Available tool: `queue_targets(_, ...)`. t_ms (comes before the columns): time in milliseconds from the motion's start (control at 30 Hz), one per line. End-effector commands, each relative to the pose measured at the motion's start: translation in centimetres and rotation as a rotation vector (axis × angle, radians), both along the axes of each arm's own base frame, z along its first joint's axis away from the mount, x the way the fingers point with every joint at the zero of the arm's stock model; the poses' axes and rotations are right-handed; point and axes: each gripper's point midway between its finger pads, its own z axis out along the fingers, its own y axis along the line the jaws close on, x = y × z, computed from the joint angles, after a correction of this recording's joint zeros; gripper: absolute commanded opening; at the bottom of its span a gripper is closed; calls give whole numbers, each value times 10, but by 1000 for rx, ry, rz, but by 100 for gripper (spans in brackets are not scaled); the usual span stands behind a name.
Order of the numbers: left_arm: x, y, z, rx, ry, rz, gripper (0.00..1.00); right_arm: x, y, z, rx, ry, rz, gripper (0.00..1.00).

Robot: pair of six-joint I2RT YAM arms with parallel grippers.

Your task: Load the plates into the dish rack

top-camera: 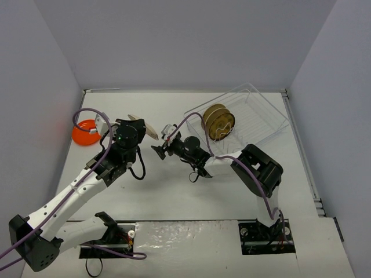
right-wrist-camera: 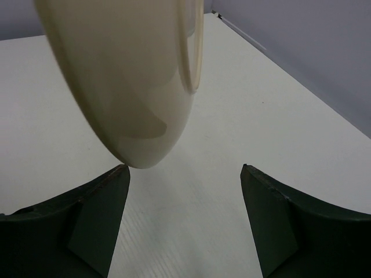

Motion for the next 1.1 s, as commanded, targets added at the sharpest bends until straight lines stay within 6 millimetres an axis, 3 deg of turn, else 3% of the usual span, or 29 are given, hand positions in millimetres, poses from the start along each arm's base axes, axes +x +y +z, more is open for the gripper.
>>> queue_targets(0, -2, 5, 33, -84, -95, 22, 0, -28, -36, 216, 523, -521, 45, 73)
queue_targets(133, -2, 5, 33, -84, -96, 20, 0, -43, -36, 236, 547, -540, 119, 72)
queue_targets(467, 4, -5, 33, -63, -88, -12, 0, -60, -26, 251, 544, -527, 234, 68)
queue_targets(633, 5, -6, 33, -63, -87, -17, 0, -53, -26, 258, 572, -514, 202, 40)
queue_targets(800, 4, -7, 34, -65, -94, -21, 0, -42, -27, 260, 597, -482, 131, 22)
queue_targets(867, 4, -6, 33, -65, -96, -21, 0, -32, -32, 262, 623, -458, 69, 6)
queue_targets(933, 4, -7, 32, -65, -98, -23, 1, -26, -36, 262, 638, -442, 27, 1)
queue_targets(967, 4, -7, 32, -64, -100, -24, 10, -24, -37, 262, 641, -437, 10, 0)
queue_targets(1033, 4, -7, 33, -60, -109, -26, 44, -20, -39, 262, 642, -433, -19, 0)
queue_targets(1067, 4, -8, 34, -50, -113, -34, 54, -17, -41, 262, 635, -434, -36, 0)
